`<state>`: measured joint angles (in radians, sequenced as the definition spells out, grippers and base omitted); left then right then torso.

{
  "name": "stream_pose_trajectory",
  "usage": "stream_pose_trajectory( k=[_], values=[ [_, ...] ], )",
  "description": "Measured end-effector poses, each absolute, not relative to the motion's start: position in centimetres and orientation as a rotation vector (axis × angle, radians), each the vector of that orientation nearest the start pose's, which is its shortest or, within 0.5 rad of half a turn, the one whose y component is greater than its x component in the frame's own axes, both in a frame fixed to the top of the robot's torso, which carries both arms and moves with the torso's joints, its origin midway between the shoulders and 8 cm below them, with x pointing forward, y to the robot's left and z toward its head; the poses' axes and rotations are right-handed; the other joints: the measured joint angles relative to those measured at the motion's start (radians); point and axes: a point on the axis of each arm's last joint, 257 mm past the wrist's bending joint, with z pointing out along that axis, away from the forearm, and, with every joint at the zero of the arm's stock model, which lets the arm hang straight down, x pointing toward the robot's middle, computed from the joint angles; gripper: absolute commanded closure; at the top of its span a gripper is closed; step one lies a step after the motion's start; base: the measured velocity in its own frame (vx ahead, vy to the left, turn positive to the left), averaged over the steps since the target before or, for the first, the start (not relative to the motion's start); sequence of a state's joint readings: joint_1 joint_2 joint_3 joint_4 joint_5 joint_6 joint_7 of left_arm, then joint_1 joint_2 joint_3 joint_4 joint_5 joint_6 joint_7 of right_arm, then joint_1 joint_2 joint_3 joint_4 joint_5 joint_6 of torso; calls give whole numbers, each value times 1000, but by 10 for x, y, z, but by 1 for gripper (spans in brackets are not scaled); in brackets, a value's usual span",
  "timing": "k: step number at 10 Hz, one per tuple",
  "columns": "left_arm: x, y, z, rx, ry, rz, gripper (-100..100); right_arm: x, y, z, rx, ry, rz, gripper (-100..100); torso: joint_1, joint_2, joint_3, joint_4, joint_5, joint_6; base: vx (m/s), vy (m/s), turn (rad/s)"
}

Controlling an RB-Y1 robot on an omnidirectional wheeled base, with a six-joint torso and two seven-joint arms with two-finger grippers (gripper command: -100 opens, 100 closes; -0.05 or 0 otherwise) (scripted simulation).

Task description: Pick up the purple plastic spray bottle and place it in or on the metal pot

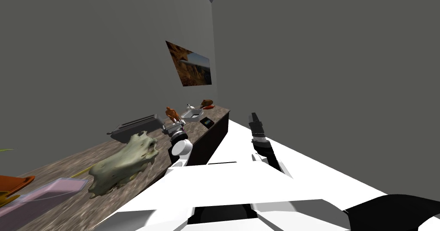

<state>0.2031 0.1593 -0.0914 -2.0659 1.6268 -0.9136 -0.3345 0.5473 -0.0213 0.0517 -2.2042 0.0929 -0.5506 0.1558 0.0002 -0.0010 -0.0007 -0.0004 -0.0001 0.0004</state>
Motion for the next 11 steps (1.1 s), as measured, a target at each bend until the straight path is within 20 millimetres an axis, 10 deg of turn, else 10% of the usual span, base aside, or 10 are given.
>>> stream_pose_trajectory(
  k=[11],
  values=[
    [409, 449, -168, -1735, -740, -1654, -100, 349, -255, -17, 573, 773, 1127, 0, 2, 1, 0, 0, 0, 0, 1, 5, -1]
  ],
)
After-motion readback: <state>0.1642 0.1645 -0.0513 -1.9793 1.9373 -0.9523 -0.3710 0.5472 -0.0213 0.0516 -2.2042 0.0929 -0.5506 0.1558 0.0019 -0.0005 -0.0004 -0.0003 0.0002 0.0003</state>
